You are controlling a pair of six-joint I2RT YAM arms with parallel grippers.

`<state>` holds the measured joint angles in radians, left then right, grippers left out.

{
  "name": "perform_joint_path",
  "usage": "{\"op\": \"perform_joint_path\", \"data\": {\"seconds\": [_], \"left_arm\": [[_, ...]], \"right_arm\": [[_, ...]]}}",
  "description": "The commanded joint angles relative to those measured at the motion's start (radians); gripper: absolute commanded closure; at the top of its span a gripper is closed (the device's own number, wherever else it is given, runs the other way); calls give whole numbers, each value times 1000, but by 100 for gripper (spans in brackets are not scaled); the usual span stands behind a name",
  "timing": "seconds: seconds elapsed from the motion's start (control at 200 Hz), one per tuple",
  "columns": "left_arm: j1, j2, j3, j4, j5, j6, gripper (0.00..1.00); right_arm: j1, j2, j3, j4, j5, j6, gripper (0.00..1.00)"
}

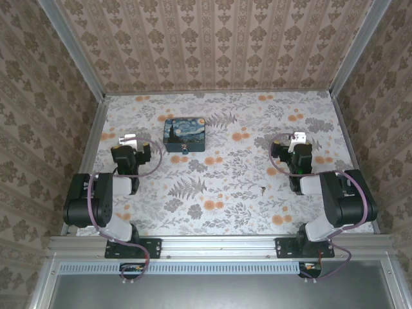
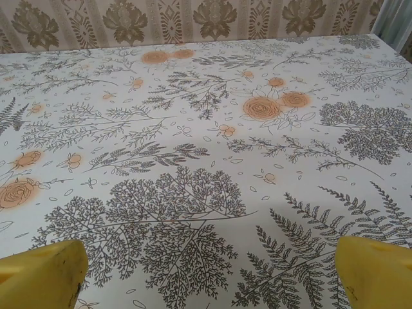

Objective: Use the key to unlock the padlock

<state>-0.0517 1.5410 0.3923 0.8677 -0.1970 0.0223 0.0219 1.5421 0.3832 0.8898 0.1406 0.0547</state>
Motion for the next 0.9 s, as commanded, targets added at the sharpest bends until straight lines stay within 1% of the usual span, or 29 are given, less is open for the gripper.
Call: {"op": "perform_joint_path", "data": {"seconds": [0.0,0.72,0.895], "left_arm": [[2,-3,-4,22,13,4,0],[3,-3,-3,22,12,3,0],[16,-3,4,6,36,-5,0]], "right_arm": [[-2,-9,8,3,-23,-9,1],[-2,-7,8,2,-22,-8,1],[-1,-7,11,-1,-22,-9,0]]}}
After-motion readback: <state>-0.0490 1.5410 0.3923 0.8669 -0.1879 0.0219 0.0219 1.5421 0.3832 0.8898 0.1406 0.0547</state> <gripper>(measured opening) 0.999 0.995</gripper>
